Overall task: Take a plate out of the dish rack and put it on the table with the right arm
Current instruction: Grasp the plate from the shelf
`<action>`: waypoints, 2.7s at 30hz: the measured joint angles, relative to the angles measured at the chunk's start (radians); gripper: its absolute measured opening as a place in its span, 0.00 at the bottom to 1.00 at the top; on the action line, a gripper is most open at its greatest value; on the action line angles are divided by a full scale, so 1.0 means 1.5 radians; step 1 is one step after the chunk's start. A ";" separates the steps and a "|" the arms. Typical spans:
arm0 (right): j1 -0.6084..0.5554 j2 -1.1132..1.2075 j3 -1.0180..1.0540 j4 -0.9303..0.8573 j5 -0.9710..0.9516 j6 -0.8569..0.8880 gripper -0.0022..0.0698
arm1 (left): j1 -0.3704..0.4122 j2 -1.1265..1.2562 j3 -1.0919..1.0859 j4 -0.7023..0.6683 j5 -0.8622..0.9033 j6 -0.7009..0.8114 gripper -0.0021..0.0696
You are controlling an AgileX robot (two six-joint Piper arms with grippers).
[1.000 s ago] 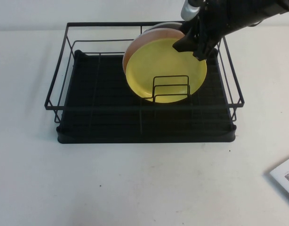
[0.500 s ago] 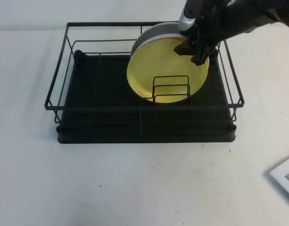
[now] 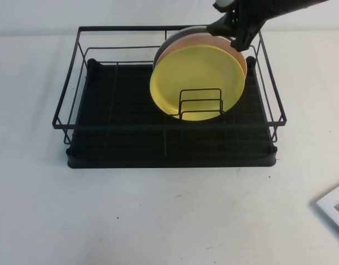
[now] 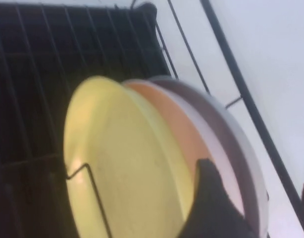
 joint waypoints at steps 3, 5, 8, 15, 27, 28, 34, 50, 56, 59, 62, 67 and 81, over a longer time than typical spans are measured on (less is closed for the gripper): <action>0.000 -0.013 -0.002 0.008 0.034 -0.001 0.52 | 0.000 0.000 0.000 0.000 0.000 0.000 0.02; 0.000 -0.013 -0.003 0.011 0.064 -0.001 0.52 | 0.000 0.000 0.000 0.000 0.000 0.000 0.02; 0.001 -0.012 -0.003 0.013 0.096 -0.001 0.52 | 0.000 0.000 0.000 0.000 0.000 0.000 0.02; 0.005 0.017 -0.003 0.018 0.092 -0.001 0.52 | 0.000 0.000 0.000 0.000 0.000 0.000 0.02; 0.005 0.052 -0.003 0.019 0.051 -0.003 0.52 | 0.000 0.000 0.000 0.000 0.000 0.000 0.02; 0.005 0.053 -0.003 0.019 0.049 -0.003 0.52 | 0.000 0.000 0.000 0.000 0.000 0.000 0.02; 0.005 0.069 -0.003 0.016 0.036 -0.004 0.52 | 0.000 0.000 0.000 0.000 0.000 0.000 0.02; 0.005 0.080 -0.003 -0.005 0.022 -0.006 0.28 | 0.000 0.000 0.000 0.000 0.000 0.000 0.02; 0.005 0.080 -0.003 -0.009 0.016 -0.007 0.18 | 0.000 0.000 0.000 0.000 0.000 0.000 0.02; 0.005 0.080 -0.003 -0.014 0.002 -0.012 0.14 | 0.000 0.000 0.000 0.000 0.000 0.000 0.02; 0.005 0.080 -0.003 -0.015 0.002 -0.012 0.14 | 0.000 0.000 0.000 0.000 0.000 0.000 0.02; 0.005 0.080 -0.003 -0.016 -0.001 -0.012 0.14 | 0.000 0.000 0.000 0.000 0.000 0.000 0.02; 0.005 -0.047 -0.003 -0.019 0.011 0.003 0.13 | 0.000 0.000 0.000 0.000 0.000 0.000 0.02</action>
